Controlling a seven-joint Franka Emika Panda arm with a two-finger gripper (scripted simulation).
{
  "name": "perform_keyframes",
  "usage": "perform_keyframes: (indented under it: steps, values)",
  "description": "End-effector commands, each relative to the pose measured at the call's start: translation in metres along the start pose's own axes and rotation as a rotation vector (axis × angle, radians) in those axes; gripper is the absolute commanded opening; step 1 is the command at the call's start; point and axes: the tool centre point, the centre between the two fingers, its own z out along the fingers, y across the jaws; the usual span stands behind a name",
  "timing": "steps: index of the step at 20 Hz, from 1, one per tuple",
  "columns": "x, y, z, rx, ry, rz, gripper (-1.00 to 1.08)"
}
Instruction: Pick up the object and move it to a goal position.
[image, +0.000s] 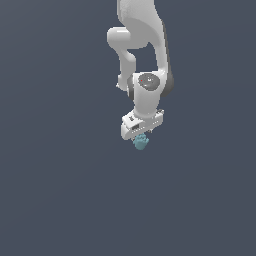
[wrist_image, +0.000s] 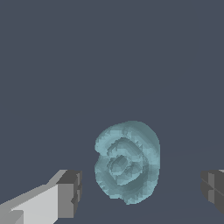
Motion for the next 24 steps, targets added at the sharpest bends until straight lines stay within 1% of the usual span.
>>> perform_keyframes:
  steps: [1, 6, 11, 12, 24]
  values:
    - [-0.001, -0.001, 0.011, 0.001, -0.001, -0.002, 1.0]
    - [-0.001, -0.001, 0.033, 0.001, -0.001, -0.005, 1.0]
    - [-0.001, -0.001, 0.04, 0.001, -0.001, -0.005, 1.0]
    - [-0.001, -0.001, 0.04, 0.001, -0.001, -0.005, -1.0]
    - [0.0, -0.002, 0.038, 0.0, 0.001, -0.007, -1.0]
